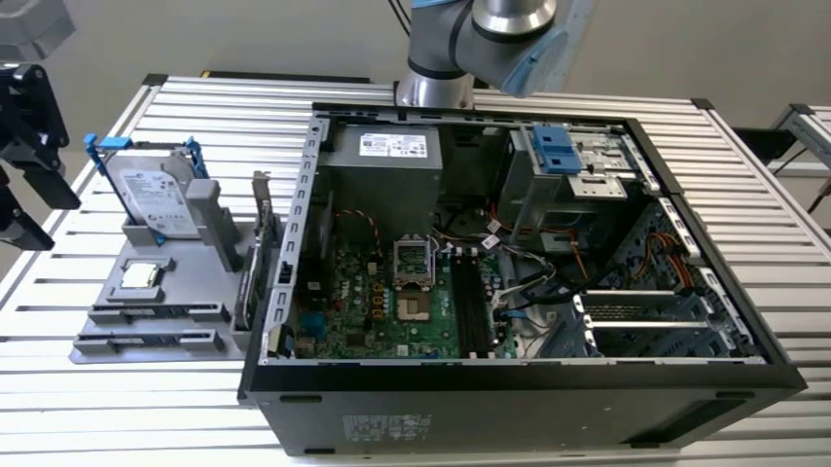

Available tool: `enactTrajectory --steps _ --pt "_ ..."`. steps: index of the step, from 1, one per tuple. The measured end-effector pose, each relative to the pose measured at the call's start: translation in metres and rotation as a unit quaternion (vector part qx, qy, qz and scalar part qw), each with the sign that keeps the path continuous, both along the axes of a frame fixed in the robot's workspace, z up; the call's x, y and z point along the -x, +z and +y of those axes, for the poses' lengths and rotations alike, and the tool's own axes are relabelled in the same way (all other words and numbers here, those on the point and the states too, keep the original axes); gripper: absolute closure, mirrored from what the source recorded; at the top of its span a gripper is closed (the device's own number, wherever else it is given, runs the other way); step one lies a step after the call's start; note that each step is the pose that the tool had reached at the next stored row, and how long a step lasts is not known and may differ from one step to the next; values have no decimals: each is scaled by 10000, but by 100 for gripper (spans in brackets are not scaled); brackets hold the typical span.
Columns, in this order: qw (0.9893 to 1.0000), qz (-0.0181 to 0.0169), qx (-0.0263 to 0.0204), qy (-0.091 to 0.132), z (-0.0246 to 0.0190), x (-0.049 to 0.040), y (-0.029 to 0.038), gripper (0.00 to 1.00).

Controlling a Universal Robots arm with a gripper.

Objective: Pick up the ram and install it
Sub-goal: 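Pick up the ram and move it above insertion slot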

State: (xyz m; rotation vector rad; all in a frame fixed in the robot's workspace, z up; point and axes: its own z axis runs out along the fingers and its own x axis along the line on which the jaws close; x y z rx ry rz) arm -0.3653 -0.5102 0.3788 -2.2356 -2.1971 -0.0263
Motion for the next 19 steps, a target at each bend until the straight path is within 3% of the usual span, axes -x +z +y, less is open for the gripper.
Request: enactTrajectory --steps 19 --pt "10000 1 3 0 10 -10 -138 0"
